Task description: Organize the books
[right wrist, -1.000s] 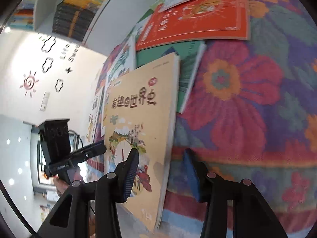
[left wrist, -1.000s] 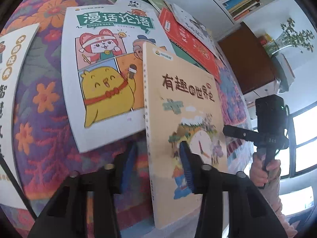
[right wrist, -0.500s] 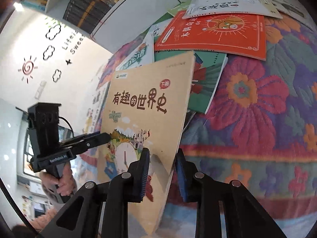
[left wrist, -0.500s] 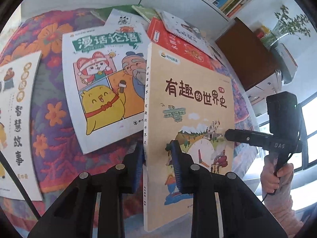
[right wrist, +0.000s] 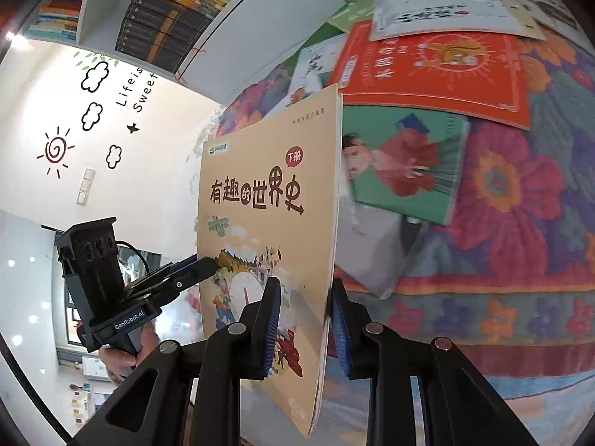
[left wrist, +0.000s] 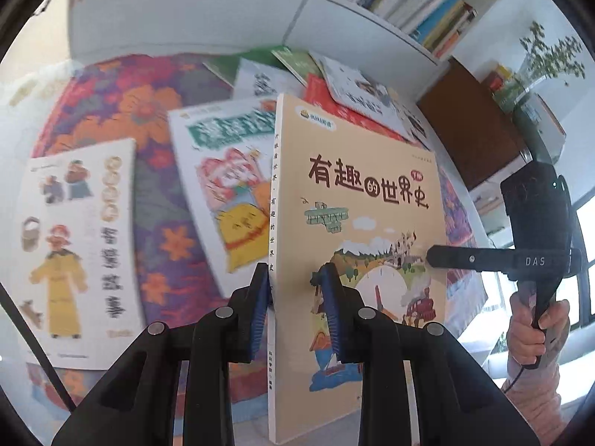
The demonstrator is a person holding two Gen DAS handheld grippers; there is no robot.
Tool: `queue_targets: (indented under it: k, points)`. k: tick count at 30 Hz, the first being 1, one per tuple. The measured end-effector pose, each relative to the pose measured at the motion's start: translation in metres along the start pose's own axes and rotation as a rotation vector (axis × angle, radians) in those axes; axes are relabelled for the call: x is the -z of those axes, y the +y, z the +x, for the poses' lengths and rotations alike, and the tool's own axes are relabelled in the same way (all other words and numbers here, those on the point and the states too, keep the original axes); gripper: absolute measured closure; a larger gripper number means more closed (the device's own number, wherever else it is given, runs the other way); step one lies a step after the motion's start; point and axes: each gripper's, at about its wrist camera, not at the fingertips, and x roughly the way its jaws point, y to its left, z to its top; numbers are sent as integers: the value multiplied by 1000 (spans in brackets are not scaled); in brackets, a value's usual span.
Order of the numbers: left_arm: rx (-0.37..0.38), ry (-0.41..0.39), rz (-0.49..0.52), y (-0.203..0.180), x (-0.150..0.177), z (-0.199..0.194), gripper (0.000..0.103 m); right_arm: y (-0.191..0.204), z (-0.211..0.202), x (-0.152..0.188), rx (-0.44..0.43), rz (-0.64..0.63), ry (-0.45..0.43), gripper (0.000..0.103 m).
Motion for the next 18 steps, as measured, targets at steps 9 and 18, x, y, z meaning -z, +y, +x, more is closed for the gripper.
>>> queue_targets:
  k: [9,18]
  points:
    - [-27,-75,-57,58,-6,-49,79,64,42,-19,-8,-69,51,76]
    - [-80,-111,-131,128,0,-78,77,119,112,-51,-28,-144,120,76]
